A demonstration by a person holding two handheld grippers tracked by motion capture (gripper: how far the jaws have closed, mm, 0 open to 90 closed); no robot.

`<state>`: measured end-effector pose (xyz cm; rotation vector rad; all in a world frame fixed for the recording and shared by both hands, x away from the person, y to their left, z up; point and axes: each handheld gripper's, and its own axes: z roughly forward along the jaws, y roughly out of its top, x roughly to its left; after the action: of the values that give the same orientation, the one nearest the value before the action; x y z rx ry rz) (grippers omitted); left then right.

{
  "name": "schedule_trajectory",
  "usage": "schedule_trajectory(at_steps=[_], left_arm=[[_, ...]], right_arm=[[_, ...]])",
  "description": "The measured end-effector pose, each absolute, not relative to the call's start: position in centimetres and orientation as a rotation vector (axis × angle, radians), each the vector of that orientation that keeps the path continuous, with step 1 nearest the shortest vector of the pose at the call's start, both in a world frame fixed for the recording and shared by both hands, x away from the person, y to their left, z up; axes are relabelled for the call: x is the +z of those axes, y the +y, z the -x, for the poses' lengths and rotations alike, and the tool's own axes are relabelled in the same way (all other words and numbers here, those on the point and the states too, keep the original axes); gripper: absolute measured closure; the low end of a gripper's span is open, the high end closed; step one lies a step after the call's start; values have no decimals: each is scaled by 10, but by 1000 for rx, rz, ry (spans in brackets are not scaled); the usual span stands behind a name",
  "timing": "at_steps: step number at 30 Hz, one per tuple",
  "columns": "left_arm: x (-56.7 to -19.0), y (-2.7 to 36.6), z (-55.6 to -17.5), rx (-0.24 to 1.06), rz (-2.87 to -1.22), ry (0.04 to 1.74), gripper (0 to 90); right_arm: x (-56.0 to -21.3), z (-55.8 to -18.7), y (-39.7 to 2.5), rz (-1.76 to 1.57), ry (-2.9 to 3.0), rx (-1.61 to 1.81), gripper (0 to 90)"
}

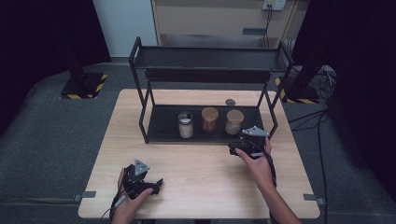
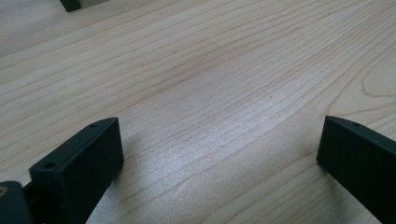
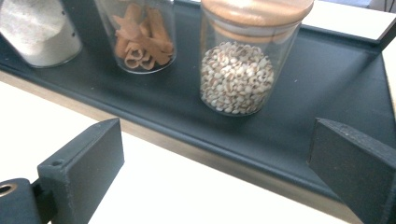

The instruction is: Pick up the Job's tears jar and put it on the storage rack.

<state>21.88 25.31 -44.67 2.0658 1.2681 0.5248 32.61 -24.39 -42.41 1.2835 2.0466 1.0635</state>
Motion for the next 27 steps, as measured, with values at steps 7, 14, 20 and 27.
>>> schedule_trajectory(at_steps=[7,14,20,27], left_arm=[[-447,253,-219,525,-2066,1268,0],[-447,253,-219,525,-2066,1268,0],[-447,253,-219,525,-2066,1268,0],[-447,253,-219,525,-2066,1268,0]], right_arm=[[-426,-319,-246,-1283,2049,1078,38],[-428,-314,-248,-1278,2059,1080,38],[-430,-308,-250,-1278,2061,1086,38],[-432,-304,-250,-1268,2069,1090,39]])
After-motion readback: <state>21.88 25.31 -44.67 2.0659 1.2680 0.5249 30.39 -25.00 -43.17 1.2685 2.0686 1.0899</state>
